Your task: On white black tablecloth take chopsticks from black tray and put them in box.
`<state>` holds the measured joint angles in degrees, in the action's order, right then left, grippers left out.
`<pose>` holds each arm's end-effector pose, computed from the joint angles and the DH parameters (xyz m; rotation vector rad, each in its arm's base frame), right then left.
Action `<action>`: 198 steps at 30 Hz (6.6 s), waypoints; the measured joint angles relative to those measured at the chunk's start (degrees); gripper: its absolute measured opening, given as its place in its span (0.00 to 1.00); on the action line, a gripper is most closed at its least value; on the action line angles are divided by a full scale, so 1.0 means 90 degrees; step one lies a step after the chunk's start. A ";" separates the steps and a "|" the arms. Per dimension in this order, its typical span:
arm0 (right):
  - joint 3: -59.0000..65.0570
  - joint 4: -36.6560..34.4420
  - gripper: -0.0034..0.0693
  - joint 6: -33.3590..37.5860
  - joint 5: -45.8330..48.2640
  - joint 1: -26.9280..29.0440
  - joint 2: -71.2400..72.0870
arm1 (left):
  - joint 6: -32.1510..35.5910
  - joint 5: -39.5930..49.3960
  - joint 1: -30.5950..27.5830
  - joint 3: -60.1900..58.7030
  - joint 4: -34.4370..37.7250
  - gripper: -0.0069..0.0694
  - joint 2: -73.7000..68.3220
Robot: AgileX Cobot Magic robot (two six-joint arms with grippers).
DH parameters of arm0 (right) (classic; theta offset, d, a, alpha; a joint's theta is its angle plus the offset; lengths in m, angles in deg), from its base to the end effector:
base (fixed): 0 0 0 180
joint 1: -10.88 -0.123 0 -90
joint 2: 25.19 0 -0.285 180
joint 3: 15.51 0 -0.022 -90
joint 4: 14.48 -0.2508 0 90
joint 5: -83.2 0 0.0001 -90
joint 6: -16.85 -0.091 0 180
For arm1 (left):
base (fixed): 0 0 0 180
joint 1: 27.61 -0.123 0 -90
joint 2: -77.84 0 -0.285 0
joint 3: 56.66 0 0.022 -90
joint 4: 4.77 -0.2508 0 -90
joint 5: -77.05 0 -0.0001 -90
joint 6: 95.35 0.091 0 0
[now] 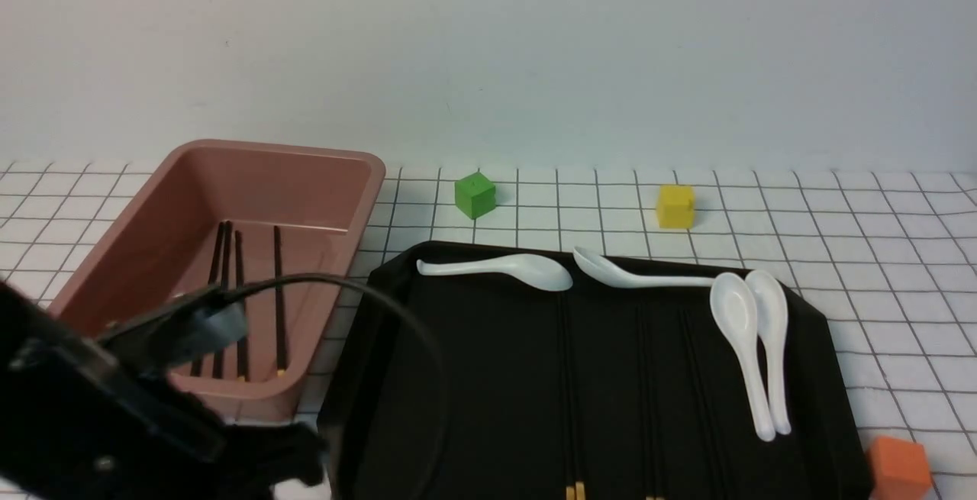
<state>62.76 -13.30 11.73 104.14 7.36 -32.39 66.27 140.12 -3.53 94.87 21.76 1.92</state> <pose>0.0527 0.0026 0.1747 0.0132 1.8579 0.0845 0.1686 -0.1151 0.2778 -0.1015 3.0076 -0.7396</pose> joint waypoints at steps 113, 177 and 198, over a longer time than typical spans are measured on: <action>0.0000 0.0002 0.38 0.0000 0.0000 0.0000 0.0000 | -0.0635 -0.1009 -0.1090 0.0728 -0.3320 0.07 0.2710; 0.0000 0.0007 0.38 0.0000 0.0000 0.0000 0.0000 | -0.0605 -0.4485 -0.1698 -0.5606 -0.3060 0.10 0.7648; 0.0000 0.0001 0.38 0.0000 0.0000 0.0000 0.0000 | -0.0605 -0.4509 -0.1698 -0.5606 -0.3060 0.12 0.7648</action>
<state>62.76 -13.29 11.73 104.14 7.36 -32.39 60.82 99.53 -18.81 44.42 -5.78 70.75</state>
